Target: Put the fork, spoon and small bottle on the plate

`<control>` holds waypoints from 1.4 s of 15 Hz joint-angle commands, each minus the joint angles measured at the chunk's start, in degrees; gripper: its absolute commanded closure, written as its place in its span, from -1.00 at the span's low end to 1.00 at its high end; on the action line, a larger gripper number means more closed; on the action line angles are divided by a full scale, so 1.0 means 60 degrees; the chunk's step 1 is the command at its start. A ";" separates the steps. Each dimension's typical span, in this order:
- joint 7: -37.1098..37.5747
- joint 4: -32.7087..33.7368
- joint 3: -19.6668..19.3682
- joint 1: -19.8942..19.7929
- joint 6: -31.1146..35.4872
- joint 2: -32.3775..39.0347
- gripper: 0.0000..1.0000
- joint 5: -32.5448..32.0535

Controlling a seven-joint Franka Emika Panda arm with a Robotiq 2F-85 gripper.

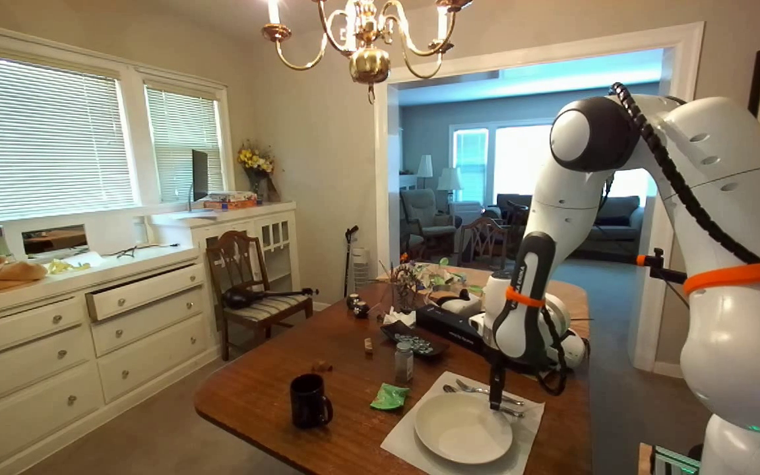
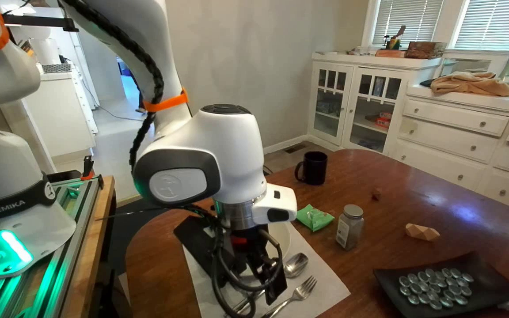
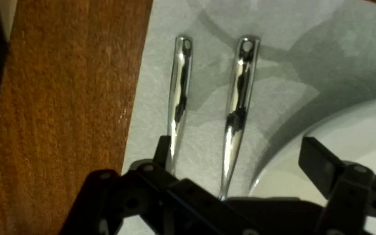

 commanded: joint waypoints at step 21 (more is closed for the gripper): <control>-0.5584 0.2731 0.4552 -0.5207 -0.3429 0.1522 -0.85 0.3477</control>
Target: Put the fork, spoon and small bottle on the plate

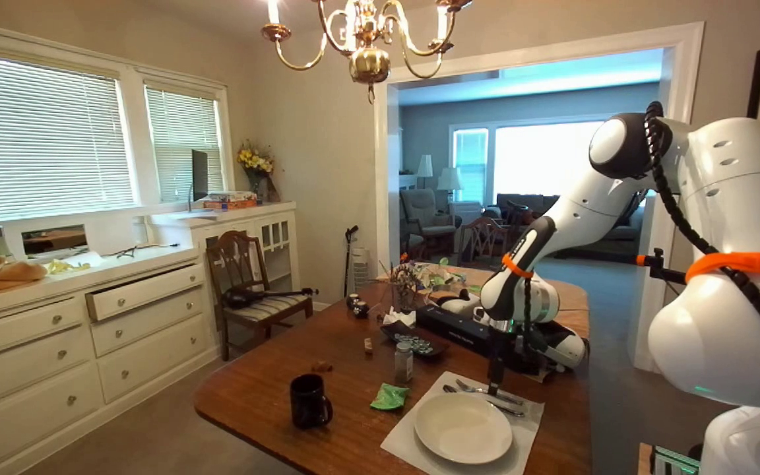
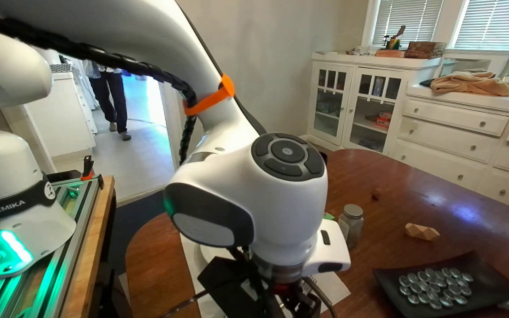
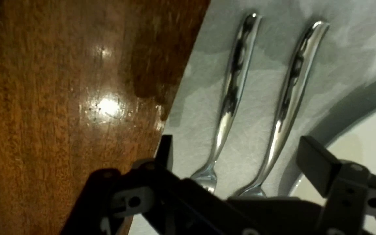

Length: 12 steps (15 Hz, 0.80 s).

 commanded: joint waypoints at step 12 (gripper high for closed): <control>0.0041 0.0183 -0.1287 0.1694 0.0444 -0.0021 -0.21 0.2436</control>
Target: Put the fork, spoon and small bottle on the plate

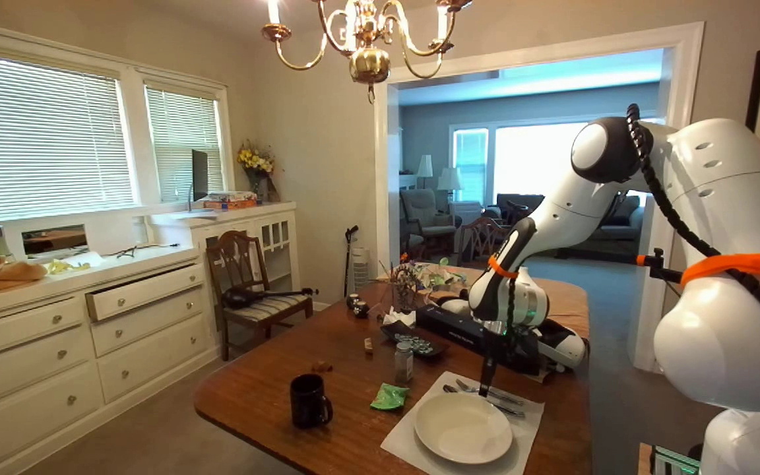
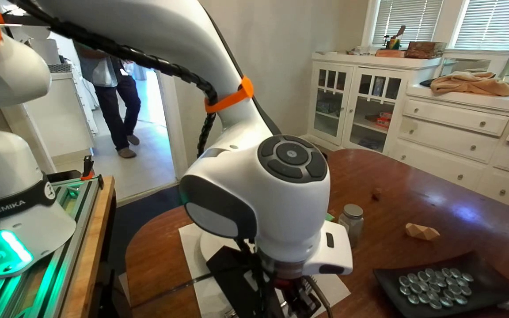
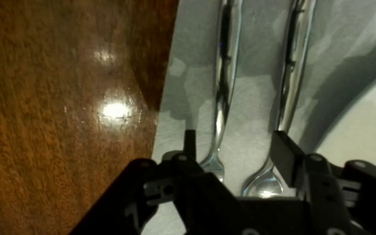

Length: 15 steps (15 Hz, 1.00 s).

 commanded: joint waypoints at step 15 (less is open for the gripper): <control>0.0418 -0.0084 -0.1117 0.1113 0.0511 -0.0009 0.28 0.0174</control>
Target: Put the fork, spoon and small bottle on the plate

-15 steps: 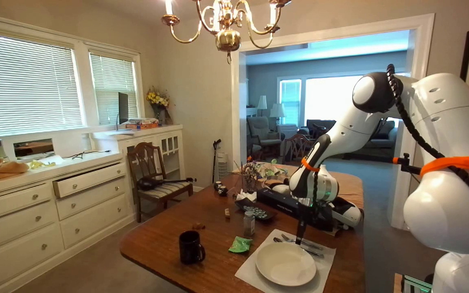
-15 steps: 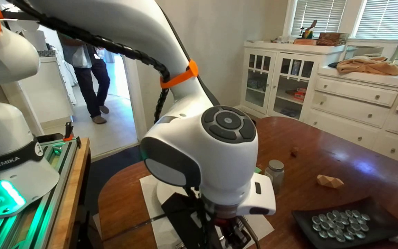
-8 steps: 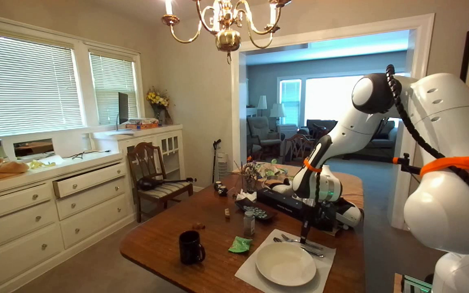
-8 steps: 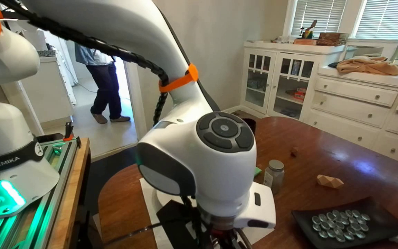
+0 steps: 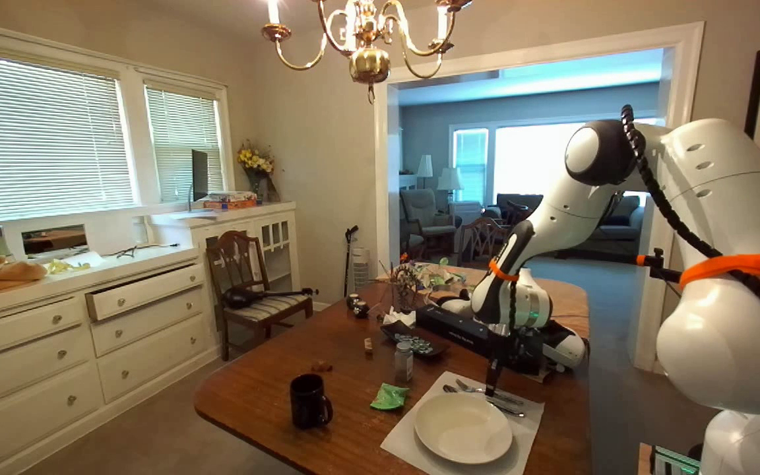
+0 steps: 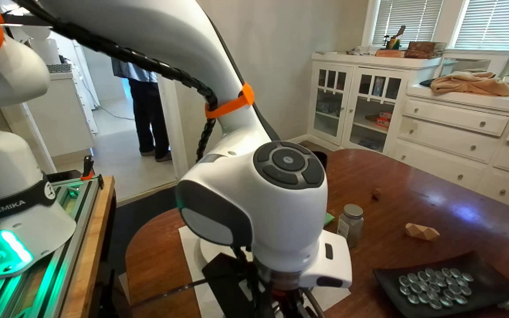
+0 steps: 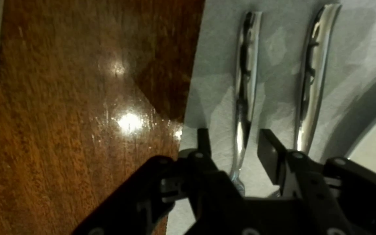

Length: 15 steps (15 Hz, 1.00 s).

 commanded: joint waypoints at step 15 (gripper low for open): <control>0.1623 -0.0584 -0.1678 0.2278 0.0363 -0.0578 0.94 -0.0376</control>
